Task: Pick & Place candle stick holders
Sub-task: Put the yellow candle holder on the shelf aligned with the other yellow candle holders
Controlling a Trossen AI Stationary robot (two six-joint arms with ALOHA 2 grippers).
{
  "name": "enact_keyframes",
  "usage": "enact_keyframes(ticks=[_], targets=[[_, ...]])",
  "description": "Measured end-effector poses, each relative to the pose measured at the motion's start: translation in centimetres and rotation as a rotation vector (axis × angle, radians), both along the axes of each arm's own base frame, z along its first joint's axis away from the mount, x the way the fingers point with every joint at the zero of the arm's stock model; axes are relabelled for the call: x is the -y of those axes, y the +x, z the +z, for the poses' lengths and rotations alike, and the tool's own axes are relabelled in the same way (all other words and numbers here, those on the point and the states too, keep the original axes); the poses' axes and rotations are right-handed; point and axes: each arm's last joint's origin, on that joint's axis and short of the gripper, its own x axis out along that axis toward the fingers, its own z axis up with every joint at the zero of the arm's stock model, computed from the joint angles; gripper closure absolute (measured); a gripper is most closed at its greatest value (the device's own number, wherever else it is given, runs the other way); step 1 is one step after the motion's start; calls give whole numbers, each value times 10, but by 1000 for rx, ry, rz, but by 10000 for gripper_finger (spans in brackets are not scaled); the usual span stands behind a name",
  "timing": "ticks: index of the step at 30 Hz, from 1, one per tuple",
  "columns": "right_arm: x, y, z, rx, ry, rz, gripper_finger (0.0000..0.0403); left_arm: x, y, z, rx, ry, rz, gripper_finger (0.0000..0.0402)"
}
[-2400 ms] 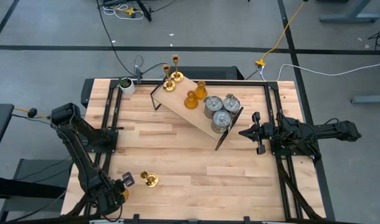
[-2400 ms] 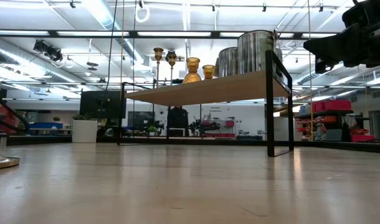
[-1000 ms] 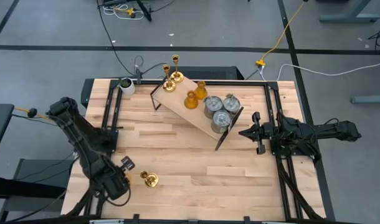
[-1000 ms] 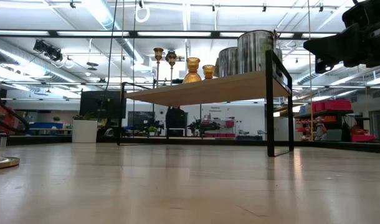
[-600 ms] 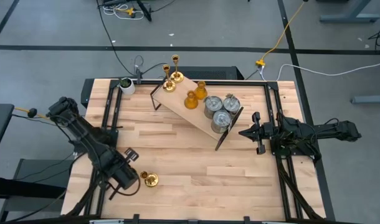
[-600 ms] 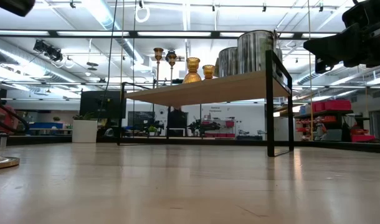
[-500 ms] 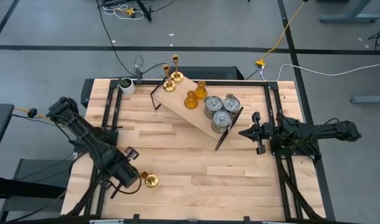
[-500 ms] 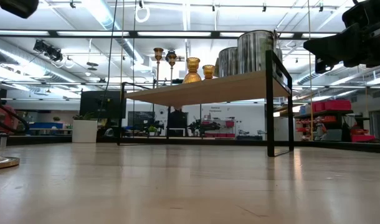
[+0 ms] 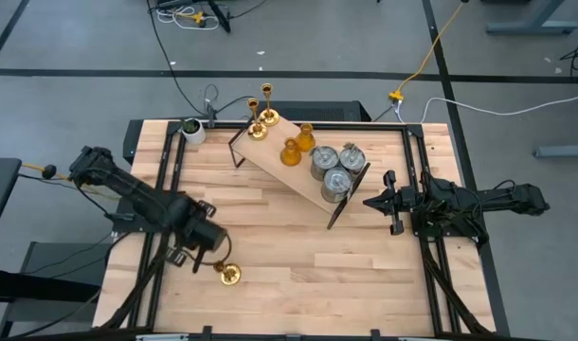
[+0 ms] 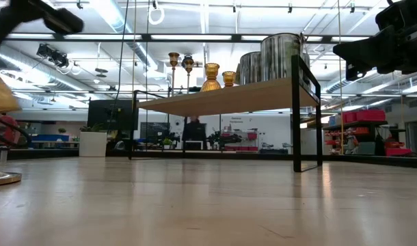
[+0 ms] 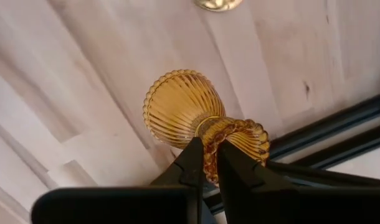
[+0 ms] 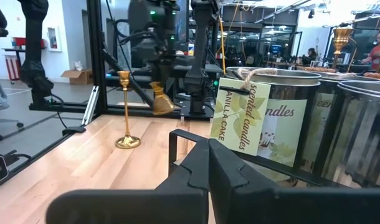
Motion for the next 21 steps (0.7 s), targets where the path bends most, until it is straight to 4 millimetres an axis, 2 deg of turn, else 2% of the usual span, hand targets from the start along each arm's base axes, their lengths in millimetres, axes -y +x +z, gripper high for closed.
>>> enact_keyframes(ticks=[12, 21], targets=[[0, 0, 0, 0, 0, 0, 400, -67, 22, 0, -1, -11, 304, 368], [0, 0, 0, 0, 0, 0, 400, -94, 27, 0, 0, -70, 437, 369]])
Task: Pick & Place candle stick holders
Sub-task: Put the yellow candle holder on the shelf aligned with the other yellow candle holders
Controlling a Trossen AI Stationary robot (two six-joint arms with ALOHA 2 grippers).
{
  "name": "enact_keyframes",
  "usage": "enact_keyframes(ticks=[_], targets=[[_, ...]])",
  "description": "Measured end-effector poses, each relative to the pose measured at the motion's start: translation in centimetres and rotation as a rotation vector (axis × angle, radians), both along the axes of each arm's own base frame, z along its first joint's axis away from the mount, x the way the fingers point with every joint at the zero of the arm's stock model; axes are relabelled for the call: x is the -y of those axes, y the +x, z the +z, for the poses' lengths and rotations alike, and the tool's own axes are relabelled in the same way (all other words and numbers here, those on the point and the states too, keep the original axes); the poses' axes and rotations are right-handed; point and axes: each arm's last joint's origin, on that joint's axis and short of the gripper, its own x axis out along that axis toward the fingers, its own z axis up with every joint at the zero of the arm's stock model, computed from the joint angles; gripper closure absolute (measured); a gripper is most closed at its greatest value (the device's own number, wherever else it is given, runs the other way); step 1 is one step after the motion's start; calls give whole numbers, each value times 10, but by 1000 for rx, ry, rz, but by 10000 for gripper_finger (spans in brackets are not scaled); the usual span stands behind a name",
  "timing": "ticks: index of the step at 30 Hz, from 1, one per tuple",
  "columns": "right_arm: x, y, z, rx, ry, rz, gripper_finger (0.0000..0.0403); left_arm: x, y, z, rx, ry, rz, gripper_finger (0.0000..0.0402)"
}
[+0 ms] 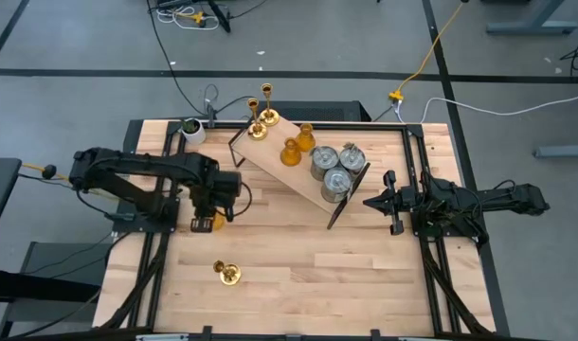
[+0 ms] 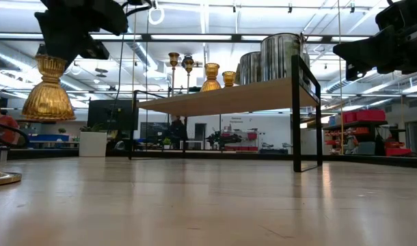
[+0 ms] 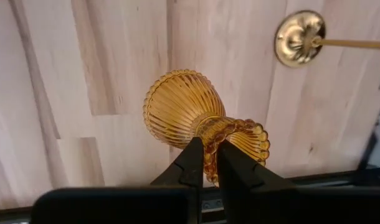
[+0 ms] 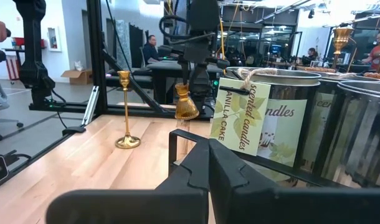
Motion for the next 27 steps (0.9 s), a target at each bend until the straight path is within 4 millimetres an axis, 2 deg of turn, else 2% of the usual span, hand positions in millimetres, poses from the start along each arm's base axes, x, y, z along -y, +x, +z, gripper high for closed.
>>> enact_keyframes(ticks=[4, 12, 17, 22, 27], targets=[[0, 0, 0, 0, 0, 0, 400, -9, 1, 7, 13, -28, 44, 369], [0, 0, 0, 0, 0, 0, 400, -36, 16, 46, 172, 3, 107, 367], [0, 0, 0, 0, 0, -1, 400, -55, 25, 66, 237, 12, 257, 369], [0, 0, 0, 0, 0, 0, 400, -71, 37, 81, 310, 2, 331, 368], [0, 0, 0, 0, 0, -1, 400, -86, 52, 87, 338, -38, 426, 367]])
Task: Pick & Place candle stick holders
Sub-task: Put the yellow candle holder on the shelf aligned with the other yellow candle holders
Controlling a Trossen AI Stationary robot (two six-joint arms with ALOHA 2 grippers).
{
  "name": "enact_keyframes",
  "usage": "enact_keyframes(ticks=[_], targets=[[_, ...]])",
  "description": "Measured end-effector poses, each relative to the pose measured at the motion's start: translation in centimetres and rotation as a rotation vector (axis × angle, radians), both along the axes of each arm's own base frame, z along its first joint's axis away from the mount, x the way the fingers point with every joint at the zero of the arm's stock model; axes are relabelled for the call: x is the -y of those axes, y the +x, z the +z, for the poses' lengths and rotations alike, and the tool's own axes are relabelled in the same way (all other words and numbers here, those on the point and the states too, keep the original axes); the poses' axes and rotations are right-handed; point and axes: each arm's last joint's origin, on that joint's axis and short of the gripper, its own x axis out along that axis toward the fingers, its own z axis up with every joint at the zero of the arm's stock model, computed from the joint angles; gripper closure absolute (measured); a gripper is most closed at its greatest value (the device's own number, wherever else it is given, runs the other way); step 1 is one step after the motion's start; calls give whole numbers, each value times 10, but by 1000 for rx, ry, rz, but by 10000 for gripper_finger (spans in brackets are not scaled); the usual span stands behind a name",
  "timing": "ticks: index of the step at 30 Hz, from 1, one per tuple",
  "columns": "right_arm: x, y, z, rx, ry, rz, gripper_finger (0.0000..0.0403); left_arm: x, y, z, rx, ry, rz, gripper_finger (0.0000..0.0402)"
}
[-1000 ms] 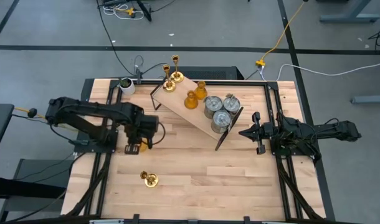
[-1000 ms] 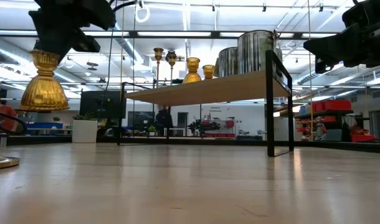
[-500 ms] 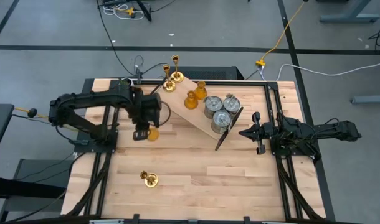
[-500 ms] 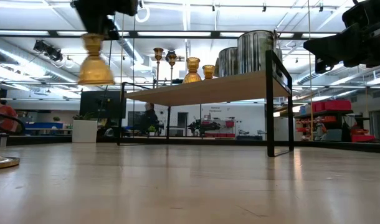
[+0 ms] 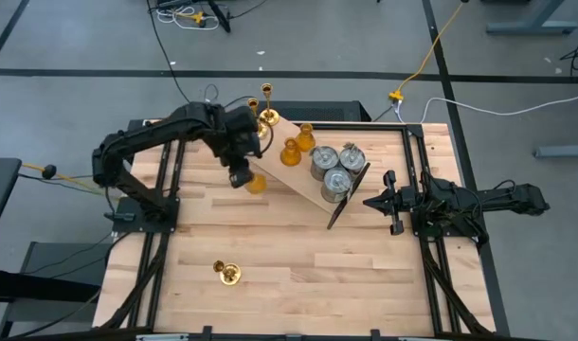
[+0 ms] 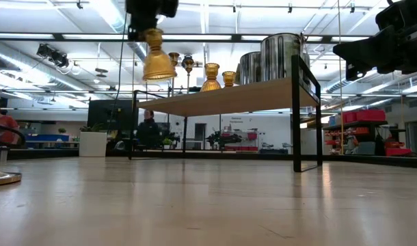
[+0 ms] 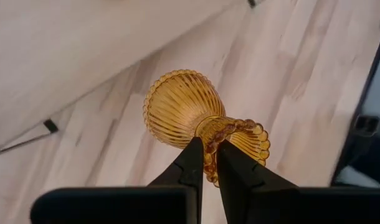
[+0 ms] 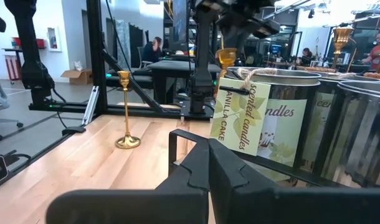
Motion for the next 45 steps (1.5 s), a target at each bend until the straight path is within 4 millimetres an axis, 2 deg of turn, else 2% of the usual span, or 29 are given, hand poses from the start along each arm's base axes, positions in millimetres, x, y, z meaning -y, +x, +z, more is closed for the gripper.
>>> enact_keyframes(ticks=[4, 10, 18, 30, 45], targets=[[0, 0, 0, 0, 0, 0, 400, -13, 14, 2, 19, -73, 82, 367], [0, 0, 0, 0, 0, 0, 400, -31, 35, 7, 41, -85, 149, 367], [0, 0, 0, 0, 0, 0, 400, -45, 54, 4, 45, -106, 193, 369], [0, 0, 0, 0, 0, 0, 400, -62, 62, -13, -9, -149, 269, 367], [0, 0, 0, 0, 0, 0, 400, -70, 58, -13, -2, -164, 288, 363]])
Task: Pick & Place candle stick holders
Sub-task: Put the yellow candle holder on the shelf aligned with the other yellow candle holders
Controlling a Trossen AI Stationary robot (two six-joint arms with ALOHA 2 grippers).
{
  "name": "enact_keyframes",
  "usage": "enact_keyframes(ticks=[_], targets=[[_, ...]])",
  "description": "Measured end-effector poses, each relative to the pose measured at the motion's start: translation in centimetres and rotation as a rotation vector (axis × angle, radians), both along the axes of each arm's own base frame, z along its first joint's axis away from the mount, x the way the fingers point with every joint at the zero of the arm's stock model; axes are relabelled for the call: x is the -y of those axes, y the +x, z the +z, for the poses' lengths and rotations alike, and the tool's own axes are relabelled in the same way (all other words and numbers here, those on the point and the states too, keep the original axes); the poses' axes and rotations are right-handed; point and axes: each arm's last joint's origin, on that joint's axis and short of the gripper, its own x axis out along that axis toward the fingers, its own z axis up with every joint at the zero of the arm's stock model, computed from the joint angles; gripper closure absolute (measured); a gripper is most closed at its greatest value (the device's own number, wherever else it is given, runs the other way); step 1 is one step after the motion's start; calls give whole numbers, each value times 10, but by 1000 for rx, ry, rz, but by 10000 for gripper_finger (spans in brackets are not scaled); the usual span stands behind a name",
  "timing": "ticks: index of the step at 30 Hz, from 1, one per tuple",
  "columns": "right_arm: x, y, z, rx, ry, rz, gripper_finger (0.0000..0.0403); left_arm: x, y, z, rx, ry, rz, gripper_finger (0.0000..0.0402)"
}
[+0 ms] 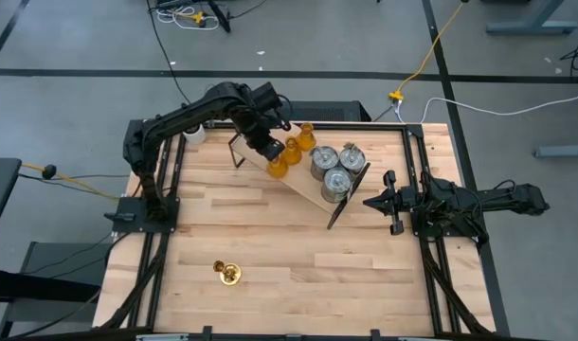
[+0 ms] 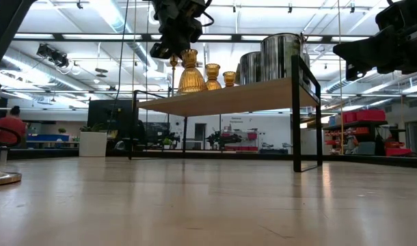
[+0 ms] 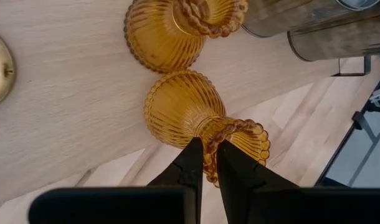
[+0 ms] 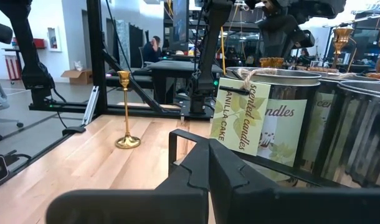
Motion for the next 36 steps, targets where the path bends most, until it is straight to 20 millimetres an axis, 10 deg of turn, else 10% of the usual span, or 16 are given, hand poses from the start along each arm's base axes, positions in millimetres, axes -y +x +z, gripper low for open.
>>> enact_keyframes(ticks=[36], targets=[[0, 0, 0, 0, 0, 0, 400, -2, 6, -5, 8, 9, -15, 344]])
